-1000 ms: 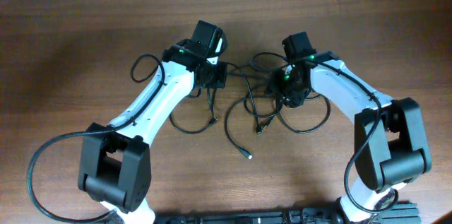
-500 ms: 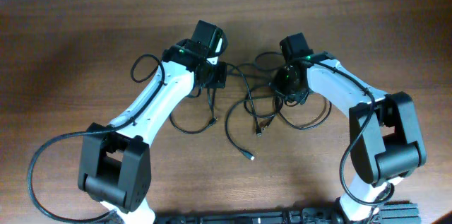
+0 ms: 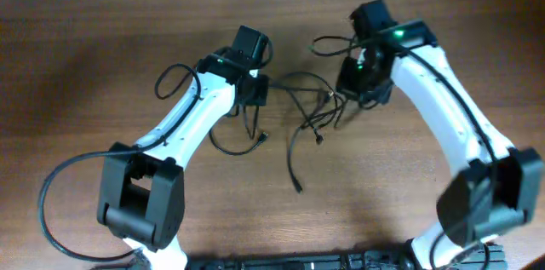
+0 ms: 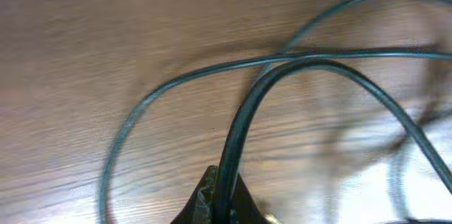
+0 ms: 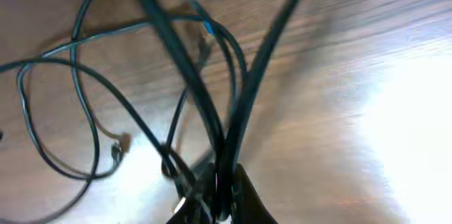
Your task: Untangle cables
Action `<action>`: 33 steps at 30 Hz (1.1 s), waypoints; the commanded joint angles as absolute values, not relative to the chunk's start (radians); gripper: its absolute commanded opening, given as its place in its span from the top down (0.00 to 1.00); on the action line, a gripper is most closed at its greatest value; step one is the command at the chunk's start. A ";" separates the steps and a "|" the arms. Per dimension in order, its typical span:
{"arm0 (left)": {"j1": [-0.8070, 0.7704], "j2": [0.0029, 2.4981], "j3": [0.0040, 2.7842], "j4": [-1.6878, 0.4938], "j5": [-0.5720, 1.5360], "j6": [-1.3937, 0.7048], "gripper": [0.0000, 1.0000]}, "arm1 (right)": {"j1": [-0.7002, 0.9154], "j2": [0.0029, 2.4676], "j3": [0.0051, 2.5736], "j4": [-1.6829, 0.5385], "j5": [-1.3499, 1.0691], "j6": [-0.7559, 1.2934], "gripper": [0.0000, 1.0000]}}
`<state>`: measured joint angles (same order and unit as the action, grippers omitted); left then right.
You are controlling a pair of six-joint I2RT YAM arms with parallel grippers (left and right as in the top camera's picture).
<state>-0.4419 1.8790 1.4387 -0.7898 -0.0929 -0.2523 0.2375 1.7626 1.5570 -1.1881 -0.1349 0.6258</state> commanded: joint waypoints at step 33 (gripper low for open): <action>-0.316 1.899 1.441 -0.802 -0.040 -0.268 1.00 | -0.706 1.483 1.616 -1.358 -0.306 0.295 0.01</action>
